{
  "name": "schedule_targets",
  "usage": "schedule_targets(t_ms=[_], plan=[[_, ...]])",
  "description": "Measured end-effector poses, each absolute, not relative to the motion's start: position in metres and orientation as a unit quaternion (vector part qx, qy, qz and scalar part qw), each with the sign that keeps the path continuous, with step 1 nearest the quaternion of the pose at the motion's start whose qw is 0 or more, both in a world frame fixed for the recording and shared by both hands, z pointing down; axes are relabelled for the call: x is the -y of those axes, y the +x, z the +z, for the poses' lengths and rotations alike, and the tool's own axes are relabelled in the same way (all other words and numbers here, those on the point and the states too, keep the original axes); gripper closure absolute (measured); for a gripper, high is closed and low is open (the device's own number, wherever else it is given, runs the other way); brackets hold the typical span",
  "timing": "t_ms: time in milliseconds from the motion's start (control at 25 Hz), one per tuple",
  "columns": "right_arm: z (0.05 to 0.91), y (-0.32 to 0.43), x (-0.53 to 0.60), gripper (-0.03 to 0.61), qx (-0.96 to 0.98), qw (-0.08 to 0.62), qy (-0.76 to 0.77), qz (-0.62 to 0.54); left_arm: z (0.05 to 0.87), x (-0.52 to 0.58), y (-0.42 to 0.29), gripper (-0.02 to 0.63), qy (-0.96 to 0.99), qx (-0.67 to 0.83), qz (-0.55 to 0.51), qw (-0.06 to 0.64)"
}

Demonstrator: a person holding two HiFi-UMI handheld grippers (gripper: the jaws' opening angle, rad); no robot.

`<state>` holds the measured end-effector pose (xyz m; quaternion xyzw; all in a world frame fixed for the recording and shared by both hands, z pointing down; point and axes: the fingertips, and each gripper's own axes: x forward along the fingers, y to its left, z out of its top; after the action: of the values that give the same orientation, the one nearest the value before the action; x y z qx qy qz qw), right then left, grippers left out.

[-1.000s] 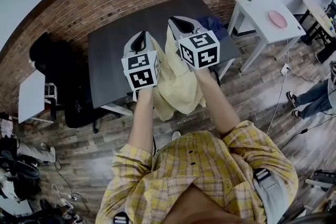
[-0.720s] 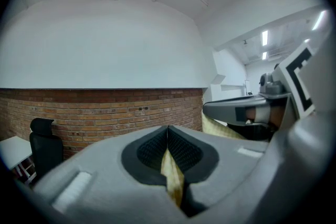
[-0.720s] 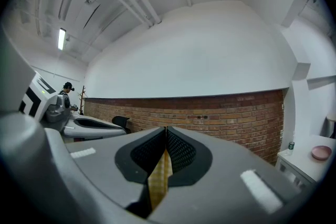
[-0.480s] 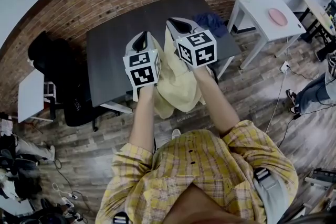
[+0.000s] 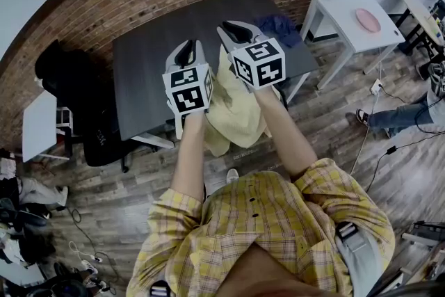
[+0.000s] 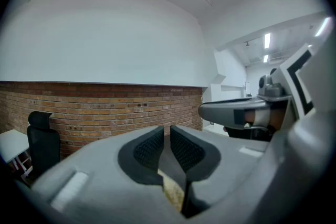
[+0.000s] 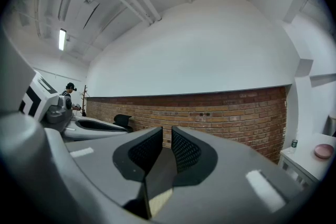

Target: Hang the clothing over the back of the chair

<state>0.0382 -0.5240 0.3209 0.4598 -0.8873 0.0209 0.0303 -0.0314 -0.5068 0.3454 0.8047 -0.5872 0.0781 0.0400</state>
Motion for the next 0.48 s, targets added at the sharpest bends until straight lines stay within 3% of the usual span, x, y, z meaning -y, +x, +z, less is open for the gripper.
schedule_targets(t_ms=[480], plan=[[0.308,0.037,0.513,0.531,0.889,0.015,0.457,0.008,0.331,0.492,-0.031,0.566,0.810,0.583,0.062,0.030]])
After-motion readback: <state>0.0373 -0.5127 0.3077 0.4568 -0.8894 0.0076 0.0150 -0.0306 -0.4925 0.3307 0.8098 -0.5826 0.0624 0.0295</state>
